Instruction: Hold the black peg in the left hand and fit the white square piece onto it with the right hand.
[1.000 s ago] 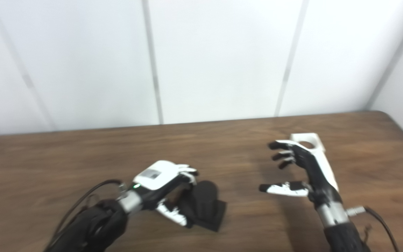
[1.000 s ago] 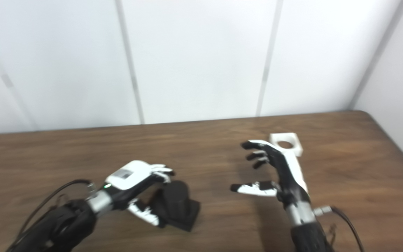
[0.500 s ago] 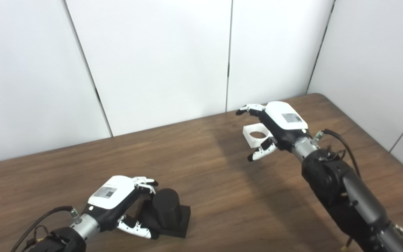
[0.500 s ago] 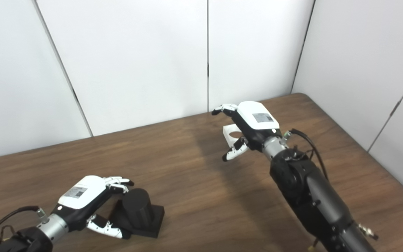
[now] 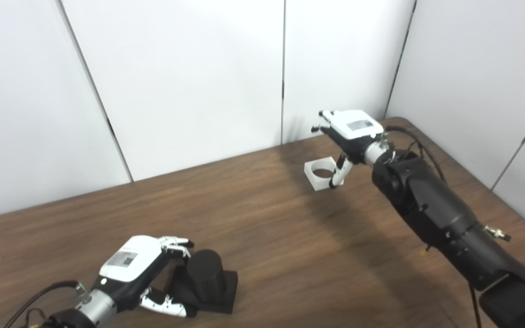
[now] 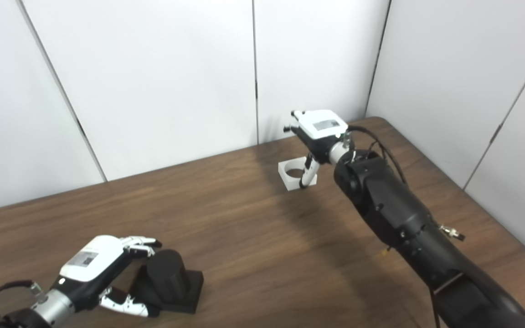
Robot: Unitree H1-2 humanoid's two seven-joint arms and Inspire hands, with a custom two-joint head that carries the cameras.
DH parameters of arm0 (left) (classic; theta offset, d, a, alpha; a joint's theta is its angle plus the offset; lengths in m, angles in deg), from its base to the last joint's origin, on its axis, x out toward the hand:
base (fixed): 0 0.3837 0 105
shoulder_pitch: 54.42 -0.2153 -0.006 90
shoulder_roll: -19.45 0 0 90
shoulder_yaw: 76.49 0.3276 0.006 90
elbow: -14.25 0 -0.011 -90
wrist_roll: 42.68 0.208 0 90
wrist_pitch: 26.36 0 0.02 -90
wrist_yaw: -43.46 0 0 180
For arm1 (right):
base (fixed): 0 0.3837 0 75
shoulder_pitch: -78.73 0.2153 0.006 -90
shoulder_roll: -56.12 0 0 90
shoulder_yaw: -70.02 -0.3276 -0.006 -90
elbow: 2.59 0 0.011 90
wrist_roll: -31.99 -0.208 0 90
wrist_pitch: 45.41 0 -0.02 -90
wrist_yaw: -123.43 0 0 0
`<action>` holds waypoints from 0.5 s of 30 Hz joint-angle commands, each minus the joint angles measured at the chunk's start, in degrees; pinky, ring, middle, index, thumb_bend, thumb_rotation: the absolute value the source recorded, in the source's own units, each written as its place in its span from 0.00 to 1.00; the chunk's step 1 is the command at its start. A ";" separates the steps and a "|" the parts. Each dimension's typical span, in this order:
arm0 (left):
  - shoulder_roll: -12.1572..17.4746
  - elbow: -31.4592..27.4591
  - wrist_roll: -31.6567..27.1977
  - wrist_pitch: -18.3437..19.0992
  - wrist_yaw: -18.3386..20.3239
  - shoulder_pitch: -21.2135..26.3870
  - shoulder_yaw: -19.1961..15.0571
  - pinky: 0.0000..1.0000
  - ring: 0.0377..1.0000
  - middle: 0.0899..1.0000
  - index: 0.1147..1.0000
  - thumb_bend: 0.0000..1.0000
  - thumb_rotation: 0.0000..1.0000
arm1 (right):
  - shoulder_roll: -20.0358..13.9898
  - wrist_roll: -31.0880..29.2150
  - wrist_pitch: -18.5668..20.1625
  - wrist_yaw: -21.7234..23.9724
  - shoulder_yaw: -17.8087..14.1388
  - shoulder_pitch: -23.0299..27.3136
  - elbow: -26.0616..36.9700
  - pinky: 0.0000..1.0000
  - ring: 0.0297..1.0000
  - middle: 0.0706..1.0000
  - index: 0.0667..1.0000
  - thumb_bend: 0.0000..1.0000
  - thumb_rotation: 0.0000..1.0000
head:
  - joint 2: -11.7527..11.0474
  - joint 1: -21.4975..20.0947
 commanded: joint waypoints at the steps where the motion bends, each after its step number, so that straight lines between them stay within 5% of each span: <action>1: 2.11 0.51 2.20 0.84 3.91 -1.82 1.21 0.81 0.85 0.82 0.42 0.52 0.06 | -0.82 1.31 0.70 -1.22 -0.09 4.78 -1.25 0.89 0.98 1.00 0.88 0.91 0.16 | 0.33 0.74; 7: 2.14 0.88 2.64 0.45 3.17 -1.90 1.24 0.79 0.85 0.82 0.42 0.52 0.06 | -0.67 0.70 0.10 -1.07 1.85 7.80 -7.44 0.90 0.99 1.00 0.96 0.93 0.14 | 0.49 1.42; 15: 2.37 0.32 2.67 0.68 3.78 -2.05 1.15 0.79 0.85 0.83 0.42 0.52 0.06 | -0.82 0.18 -0.33 1.45 5.50 10.48 -12.53 0.89 0.98 1.00 0.90 0.93 0.15 | 0.79 1.49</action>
